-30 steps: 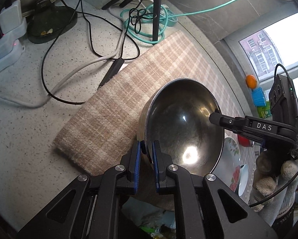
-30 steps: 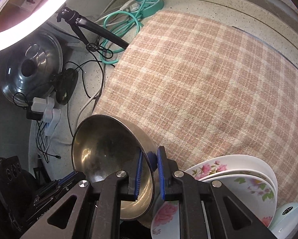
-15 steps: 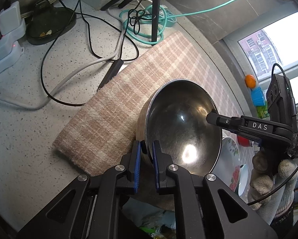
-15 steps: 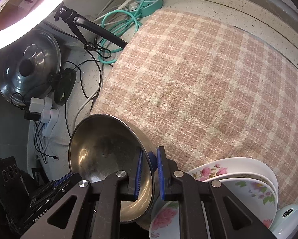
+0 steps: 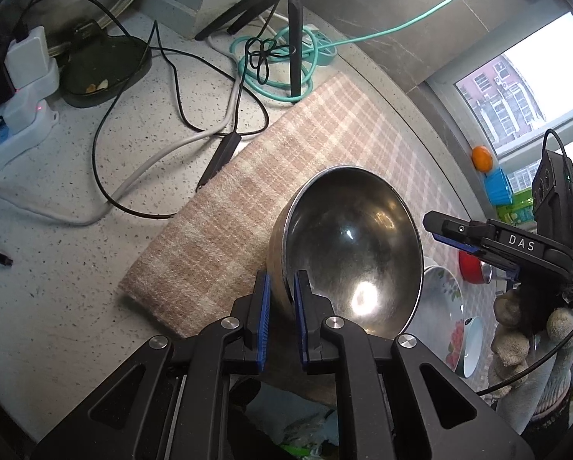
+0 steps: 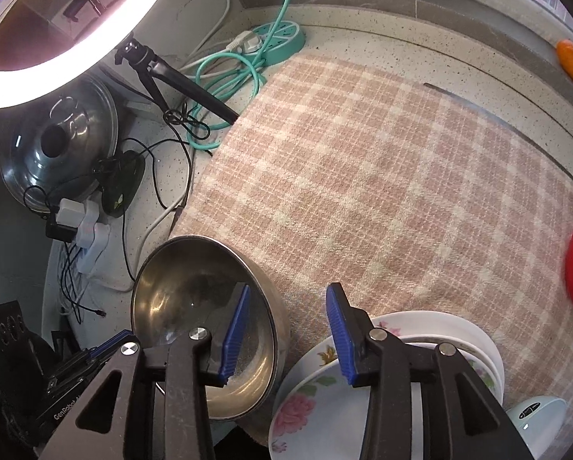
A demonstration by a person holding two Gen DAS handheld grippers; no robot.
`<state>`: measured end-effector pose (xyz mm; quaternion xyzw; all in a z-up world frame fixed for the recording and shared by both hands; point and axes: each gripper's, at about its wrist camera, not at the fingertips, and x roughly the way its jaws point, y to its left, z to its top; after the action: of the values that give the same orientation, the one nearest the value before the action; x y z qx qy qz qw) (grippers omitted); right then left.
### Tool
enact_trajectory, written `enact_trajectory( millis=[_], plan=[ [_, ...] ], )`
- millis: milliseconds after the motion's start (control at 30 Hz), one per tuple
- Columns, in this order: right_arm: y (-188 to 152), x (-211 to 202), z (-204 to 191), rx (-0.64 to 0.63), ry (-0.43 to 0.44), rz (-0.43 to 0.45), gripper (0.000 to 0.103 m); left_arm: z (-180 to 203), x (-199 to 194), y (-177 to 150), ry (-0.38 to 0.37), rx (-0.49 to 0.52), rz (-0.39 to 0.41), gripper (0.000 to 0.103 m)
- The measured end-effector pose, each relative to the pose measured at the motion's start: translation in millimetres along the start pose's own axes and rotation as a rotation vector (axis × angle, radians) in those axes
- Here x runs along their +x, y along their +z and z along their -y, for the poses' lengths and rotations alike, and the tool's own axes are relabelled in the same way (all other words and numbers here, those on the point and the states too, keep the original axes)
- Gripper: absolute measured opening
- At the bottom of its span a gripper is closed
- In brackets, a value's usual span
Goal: Organize plates and bowls
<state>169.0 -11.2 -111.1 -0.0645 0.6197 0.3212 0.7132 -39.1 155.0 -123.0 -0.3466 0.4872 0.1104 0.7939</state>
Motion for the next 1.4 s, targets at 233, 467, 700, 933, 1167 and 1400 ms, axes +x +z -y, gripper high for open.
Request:
enact_trajectory(
  millis=[233, 467, 700, 933, 1167, 1400],
  plan=[
    [-5.2, -33.2, 16.1, 0.035, 0.021, 0.071, 0.038, 6.5, -25.3, 8.2, -0.004, 0.013, 0.079, 0.011],
    [-16.7, -70.7, 46.1, 0.099, 0.037, 0.125, 0.038, 32.1, -32.0, 16.9, -0.050, 0.063, 0.092, 0.011],
    [-30.8, -119.9, 88.9, 0.176, 0.019, 0.218, 0.038, 82.3, -21.9, 25.4, -0.111, 0.165, 0.063, 0.011],
    [-52.6, -159.5, 146.2, 0.276, -0.040, 0.294, 0.038, 148.6, 4.7, 31.7, -0.180, 0.284, 0.004, 0.011],
    [-79.6, -180.7, 210.9, 0.405, -0.083, 0.328, 0.038, 210.3, 44.1, 27.7, -0.225, 0.377, -0.081, 0.011],
    [-96.2, -183.3, 265.5, 0.494, -0.099, 0.336, 0.038, 257.3, 82.9, 24.5, -0.257, 0.416, -0.163, 0.011]
  ],
)
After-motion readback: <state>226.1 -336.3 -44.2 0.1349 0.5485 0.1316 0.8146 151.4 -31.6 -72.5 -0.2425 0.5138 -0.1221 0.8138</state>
